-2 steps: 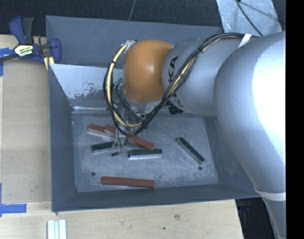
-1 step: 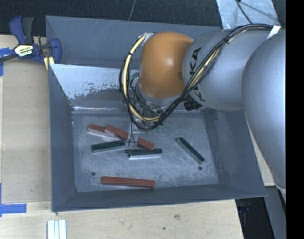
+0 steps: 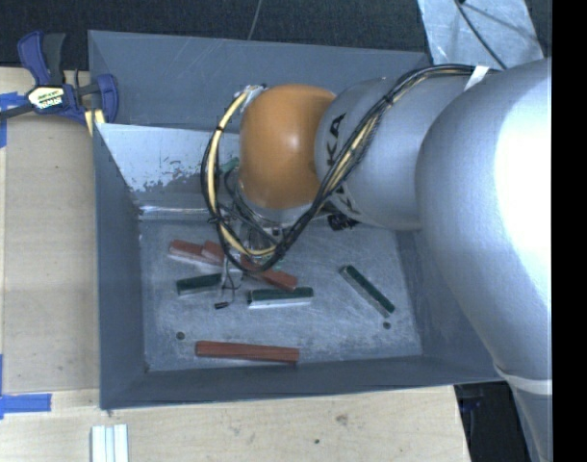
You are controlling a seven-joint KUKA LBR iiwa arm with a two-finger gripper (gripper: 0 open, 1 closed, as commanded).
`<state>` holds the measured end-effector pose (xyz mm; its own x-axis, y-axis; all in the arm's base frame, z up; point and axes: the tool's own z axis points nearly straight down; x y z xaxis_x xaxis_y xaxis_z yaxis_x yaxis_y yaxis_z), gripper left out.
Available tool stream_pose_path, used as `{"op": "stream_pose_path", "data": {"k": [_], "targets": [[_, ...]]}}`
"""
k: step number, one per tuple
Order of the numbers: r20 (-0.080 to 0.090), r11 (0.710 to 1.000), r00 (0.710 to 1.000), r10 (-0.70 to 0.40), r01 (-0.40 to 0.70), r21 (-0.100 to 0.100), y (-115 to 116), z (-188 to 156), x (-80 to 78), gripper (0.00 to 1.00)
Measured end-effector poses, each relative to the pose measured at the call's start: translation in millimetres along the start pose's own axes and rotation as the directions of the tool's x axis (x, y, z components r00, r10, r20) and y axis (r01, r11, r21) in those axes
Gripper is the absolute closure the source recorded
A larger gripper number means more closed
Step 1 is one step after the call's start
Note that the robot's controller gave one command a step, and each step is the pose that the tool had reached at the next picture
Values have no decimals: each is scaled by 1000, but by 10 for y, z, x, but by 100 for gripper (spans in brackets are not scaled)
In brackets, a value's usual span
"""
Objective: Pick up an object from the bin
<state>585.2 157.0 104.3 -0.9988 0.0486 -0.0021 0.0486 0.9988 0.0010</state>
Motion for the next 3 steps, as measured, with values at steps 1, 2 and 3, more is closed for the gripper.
{"op": "stream_pose_path", "data": {"k": [1, 2, 3], "targets": [[-2, 992, 992, -125, 125, 1, -111, 364, 82, 0], [-1, 997, 997, 73, -73, 0, -81, 340, 149, 100], [-1, 997, 997, 74, -74, 0, -82, 340, 149, 100]]}}
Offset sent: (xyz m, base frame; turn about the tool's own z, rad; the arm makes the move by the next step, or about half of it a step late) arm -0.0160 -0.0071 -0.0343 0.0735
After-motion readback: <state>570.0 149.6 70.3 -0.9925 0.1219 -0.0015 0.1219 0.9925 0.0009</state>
